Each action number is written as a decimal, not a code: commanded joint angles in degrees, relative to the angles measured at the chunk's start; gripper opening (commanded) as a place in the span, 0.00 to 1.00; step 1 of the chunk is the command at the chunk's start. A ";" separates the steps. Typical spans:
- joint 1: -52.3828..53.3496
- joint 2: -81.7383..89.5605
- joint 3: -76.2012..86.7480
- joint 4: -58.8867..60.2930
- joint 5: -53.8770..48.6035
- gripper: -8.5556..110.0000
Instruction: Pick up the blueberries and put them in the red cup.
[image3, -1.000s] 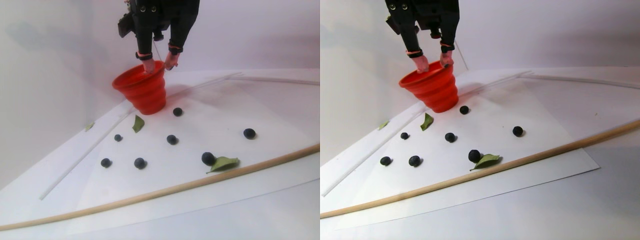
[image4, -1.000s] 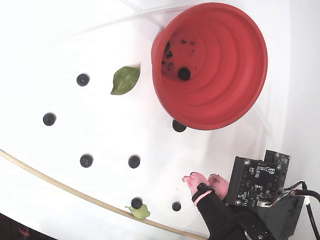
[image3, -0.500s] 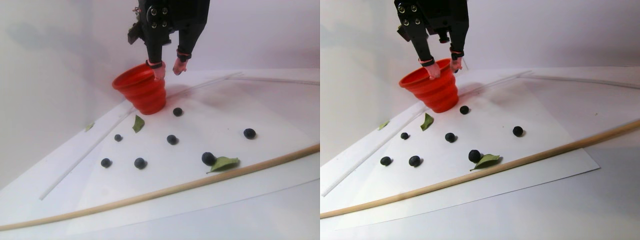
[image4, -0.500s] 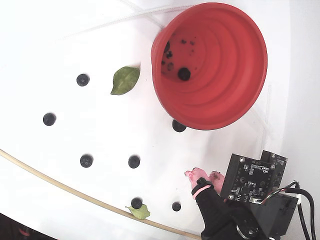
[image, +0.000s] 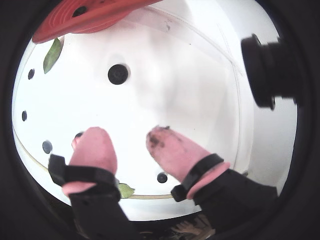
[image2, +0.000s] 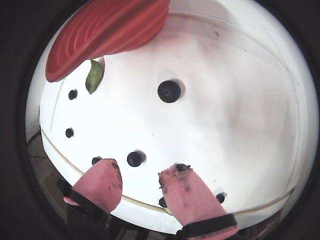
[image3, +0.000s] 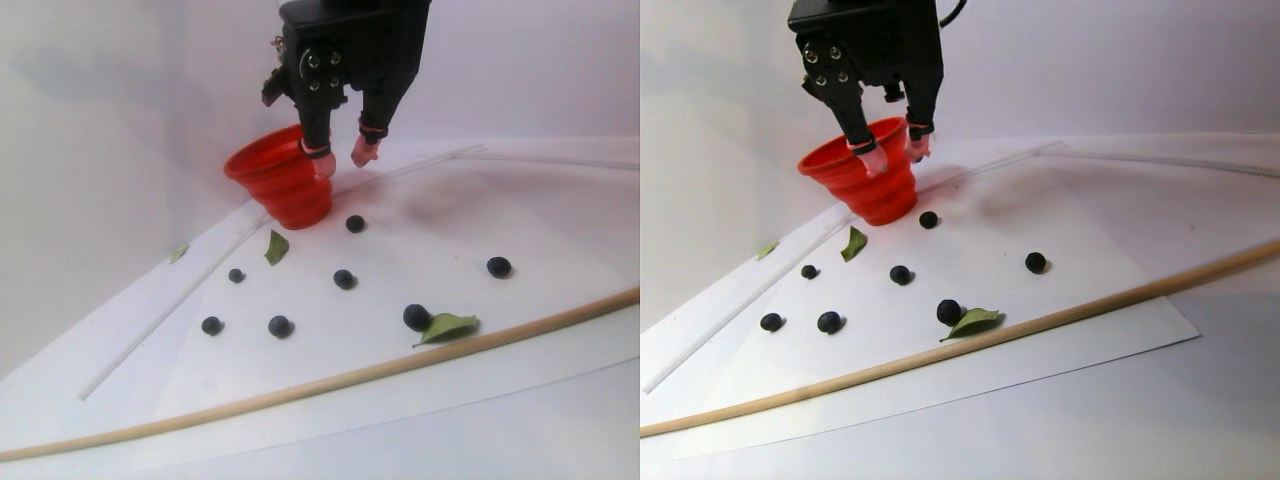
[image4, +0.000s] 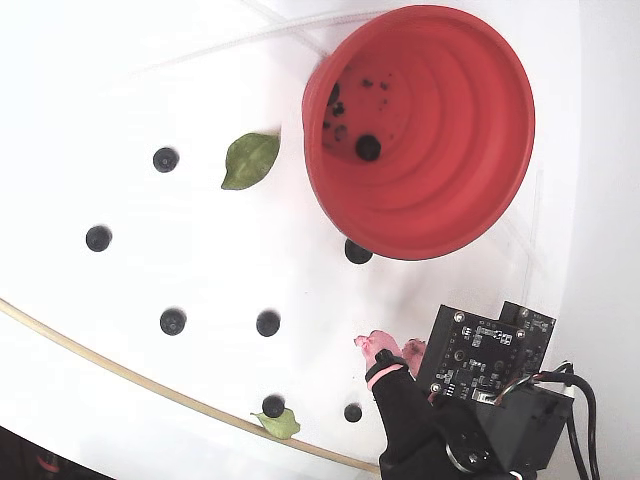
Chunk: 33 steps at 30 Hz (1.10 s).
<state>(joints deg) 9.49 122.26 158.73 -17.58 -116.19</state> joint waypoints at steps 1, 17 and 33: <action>0.18 -2.11 0.53 -5.80 0.26 0.19; 2.90 -16.79 -0.53 -21.71 -1.49 0.20; 3.08 -30.06 -3.69 -32.87 0.88 0.22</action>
<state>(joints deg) 12.83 91.67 155.39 -49.22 -116.10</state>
